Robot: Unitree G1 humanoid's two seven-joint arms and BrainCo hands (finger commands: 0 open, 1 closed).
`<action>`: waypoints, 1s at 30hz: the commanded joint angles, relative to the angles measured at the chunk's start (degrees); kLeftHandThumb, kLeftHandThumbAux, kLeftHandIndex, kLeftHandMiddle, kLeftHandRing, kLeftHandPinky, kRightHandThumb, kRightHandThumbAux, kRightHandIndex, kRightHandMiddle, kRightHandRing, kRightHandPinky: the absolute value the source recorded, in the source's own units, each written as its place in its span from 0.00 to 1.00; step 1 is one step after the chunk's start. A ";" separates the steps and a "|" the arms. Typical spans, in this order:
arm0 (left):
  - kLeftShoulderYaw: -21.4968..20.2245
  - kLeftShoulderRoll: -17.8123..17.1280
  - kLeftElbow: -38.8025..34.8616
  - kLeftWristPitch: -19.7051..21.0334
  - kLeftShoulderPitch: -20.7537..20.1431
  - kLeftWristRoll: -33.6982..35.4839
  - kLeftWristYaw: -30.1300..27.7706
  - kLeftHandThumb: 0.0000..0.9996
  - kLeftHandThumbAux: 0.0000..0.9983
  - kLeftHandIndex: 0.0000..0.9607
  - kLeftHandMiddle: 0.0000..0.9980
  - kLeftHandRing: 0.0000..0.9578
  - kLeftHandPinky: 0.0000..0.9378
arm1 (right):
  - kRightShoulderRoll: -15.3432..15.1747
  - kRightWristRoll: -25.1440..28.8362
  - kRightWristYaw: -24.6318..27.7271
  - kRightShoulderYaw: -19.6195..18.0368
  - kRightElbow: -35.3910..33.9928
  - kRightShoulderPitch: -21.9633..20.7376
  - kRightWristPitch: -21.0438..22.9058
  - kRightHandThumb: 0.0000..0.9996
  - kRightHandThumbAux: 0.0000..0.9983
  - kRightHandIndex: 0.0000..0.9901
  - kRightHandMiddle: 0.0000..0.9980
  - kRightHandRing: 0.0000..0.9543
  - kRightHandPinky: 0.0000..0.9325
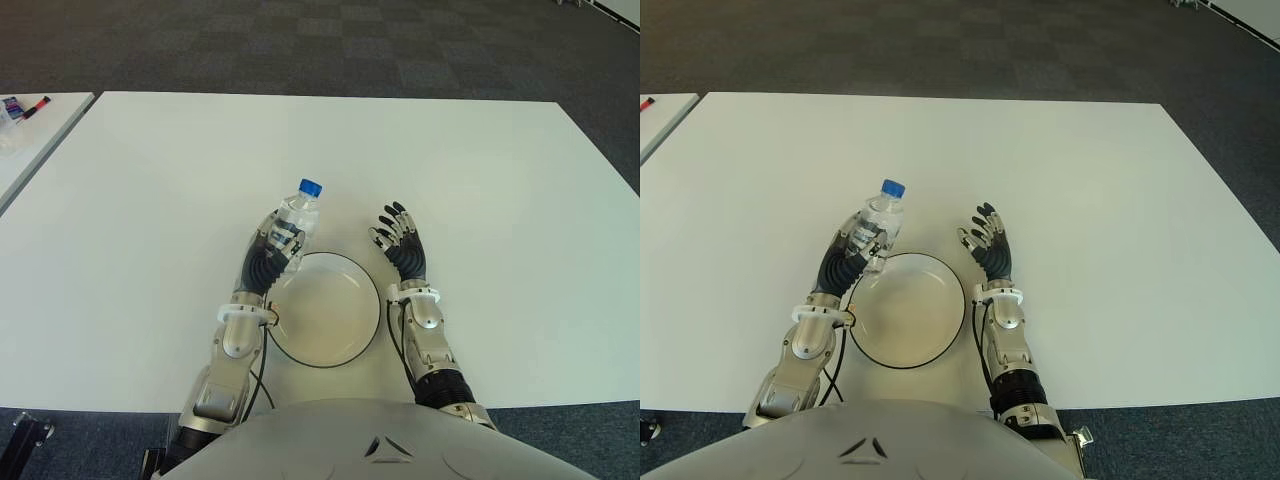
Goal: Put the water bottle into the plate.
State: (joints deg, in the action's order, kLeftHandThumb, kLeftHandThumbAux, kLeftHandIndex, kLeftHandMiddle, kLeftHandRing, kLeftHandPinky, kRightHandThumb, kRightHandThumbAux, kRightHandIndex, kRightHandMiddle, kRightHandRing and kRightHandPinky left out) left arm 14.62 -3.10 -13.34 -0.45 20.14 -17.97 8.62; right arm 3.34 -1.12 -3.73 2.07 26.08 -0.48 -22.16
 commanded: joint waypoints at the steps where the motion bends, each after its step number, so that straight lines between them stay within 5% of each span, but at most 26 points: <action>1: 0.45 -0.04 -0.48 -2.92 1.01 0.19 -0.19 0.86 0.67 0.42 0.55 0.90 0.92 | 1.20 -0.56 -0.44 0.42 1.74 0.49 2.22 0.45 0.78 0.08 0.14 0.17 0.24; 30: 2.97 -1.30 -1.08 -6.97 4.61 -0.85 -0.70 0.86 0.66 0.42 0.55 0.91 0.94 | 1.18 -1.38 -2.04 1.48 2.06 0.07 2.24 0.42 0.79 0.09 0.13 0.16 0.24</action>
State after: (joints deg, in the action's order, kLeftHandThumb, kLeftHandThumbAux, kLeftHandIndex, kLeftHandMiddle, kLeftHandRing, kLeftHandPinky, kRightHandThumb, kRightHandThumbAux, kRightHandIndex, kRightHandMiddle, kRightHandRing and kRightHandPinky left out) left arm 17.00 -4.39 -14.06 -6.41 24.92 -18.28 8.59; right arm 3.27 -2.11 -5.49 3.43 26.60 -0.91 -21.99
